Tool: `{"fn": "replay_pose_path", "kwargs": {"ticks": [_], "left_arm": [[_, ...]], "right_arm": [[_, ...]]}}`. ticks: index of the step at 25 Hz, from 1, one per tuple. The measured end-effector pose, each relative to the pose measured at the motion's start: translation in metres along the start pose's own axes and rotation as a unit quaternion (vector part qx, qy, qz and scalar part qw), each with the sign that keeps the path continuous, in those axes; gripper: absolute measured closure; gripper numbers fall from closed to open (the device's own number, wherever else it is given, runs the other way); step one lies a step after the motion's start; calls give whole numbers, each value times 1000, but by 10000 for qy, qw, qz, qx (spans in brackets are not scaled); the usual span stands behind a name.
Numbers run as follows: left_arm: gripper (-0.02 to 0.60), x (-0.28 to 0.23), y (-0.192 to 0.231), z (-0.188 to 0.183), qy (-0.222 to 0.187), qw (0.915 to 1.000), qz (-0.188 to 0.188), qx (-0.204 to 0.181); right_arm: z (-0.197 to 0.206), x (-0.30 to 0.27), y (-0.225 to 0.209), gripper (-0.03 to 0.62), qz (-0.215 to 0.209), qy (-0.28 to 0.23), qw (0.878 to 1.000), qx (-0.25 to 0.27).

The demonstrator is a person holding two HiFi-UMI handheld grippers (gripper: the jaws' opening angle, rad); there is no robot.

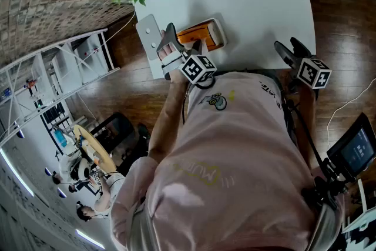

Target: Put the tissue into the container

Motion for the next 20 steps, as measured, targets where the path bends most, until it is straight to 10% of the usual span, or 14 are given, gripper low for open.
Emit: {"fn": "replay_pose_path", "kwargs": {"ticks": [14, 20], "left_arm": [[-2, -3, 8, -12, -247, 9925, -372, -1136], [502, -14, -26, -1, -230, 9929, 135, -1159]], "right_arm": [[-6, 7, 7, 246, 136, -110, 9998, -107], [-10, 5, 11, 313, 40, -183, 9997, -152]]}}
Point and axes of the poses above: the fingertips, and each gripper's own axes: x backward along the fingers, y to its left, z out of its underside, the point moved 2 cm from there along x, backward along the fingers, and after that the axes turned 5 degrees about -y, right-handed, at the moved point
